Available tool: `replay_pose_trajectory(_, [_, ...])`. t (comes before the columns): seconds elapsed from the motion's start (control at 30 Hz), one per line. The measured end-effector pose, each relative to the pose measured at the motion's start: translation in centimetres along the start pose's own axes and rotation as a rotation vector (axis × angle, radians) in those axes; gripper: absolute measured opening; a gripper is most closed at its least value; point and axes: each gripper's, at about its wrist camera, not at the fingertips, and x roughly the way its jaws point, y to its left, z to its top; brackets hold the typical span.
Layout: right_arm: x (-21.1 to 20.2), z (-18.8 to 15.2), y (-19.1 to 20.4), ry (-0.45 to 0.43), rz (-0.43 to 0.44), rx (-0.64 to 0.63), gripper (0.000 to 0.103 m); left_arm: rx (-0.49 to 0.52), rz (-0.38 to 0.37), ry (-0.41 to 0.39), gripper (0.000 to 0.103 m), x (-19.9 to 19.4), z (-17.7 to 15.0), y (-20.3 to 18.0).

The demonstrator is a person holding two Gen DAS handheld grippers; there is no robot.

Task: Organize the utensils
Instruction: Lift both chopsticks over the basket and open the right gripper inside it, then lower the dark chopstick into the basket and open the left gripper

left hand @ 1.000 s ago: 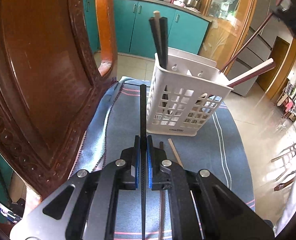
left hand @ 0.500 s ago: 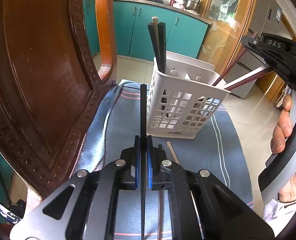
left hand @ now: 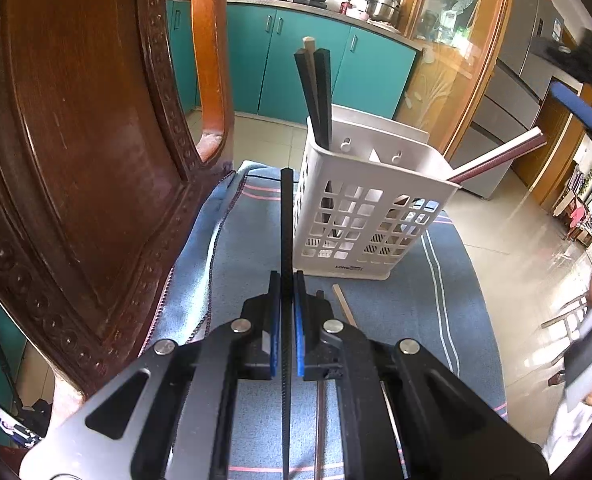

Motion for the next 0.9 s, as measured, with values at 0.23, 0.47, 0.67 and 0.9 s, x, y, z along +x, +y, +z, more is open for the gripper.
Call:
replay_pose_trajectory(0.23, [-5.3,-1.0,-4.6,-0.113,-0.060,0.098,0.071,0.002,0.003,-0.041,0.007,-1.1,0.1,0.0])
replay_pose_trajectory(0.47, [-3.9,-6.4,-12.5,0.068,-0.290,0.264,0.073,0.017,0.003,-0.059,0.007,-1.7,0.1,-0.4])
replay_pose_trajectory(0.67, [-0.4,-13.4,-13.5,0.371,-0.355,0.239,0.073,0.019,0.007,-0.063,0.007,-1.6,0.0,-1.0])
replay_pose_trajectory(0.9, [1.5,-17.1,-9.7,0.508,-0.271,0.121,0.073,0.033,0.012,-0.100,0.007,-2.3,-0.2,-1.4])
